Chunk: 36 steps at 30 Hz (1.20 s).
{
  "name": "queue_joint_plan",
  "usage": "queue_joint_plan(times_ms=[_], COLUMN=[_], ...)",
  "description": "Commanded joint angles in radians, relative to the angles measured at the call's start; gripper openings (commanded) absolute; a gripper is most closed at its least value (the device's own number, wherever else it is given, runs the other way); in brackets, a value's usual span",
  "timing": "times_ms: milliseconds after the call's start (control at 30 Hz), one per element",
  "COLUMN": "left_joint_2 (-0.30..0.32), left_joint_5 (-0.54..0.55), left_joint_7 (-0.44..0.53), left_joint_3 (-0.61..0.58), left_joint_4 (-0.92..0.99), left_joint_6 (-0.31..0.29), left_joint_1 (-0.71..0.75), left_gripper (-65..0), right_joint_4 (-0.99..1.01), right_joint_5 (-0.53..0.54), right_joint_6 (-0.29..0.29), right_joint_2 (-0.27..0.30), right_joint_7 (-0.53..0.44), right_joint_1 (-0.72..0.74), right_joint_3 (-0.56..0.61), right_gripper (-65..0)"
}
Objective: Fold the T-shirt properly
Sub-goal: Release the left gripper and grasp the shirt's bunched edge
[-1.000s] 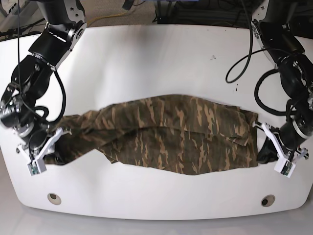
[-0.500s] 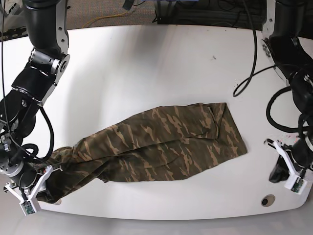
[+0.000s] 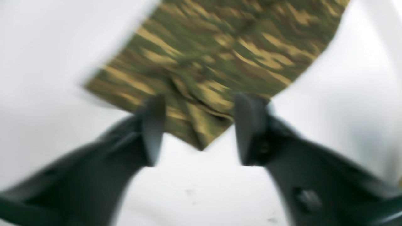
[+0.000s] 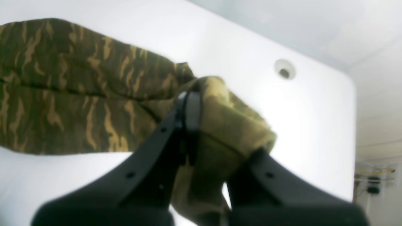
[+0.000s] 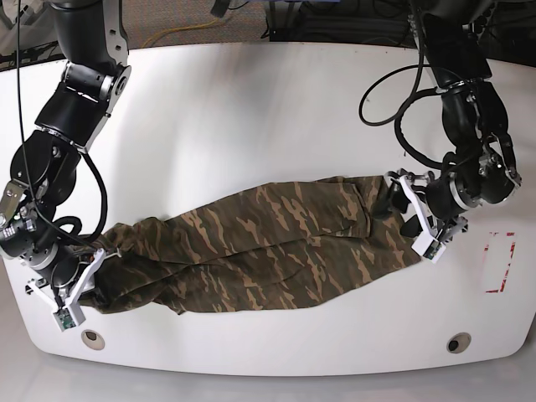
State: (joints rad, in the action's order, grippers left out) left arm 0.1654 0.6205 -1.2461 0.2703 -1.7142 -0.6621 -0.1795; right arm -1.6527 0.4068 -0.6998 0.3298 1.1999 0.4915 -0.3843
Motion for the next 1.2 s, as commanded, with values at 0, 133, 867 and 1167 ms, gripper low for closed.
queue_joint_plan(times_ms=[0,133,867,1167], left_joint_2=[-0.01,-0.016,-0.092,-0.063], left_joint_5=[-0.038,-0.173,-0.587,-0.584], left_joint_7=[0.072,0.173,0.329,0.219], left_joint_3=[-0.032,-0.17,-0.467,-0.464], left_joint_4=[0.047,0.13,0.351,0.257], left_joint_6=[0.005,-0.005,-0.005,-0.036], left_joint_1=[-0.021,-0.025,-0.116,-0.114], left_gripper=[-19.2,-19.3,-32.6,-34.0], right_joint_4=[-0.014,-0.014,-0.014,-0.014], right_joint_5=[0.016,0.016,0.017,0.017], right_joint_6=[0.002,0.002,0.002,0.002], right_joint_2=[0.016,0.016,-0.007,-0.007], right_joint_7=[-0.045,-0.055,-0.053,-0.053], right_joint_1=[0.005,-0.03,-0.098,-0.101], right_joint_3=[-0.003,-0.003,-0.071,-0.071], right_gripper=[-65.0,-65.0,-65.0,-65.0])
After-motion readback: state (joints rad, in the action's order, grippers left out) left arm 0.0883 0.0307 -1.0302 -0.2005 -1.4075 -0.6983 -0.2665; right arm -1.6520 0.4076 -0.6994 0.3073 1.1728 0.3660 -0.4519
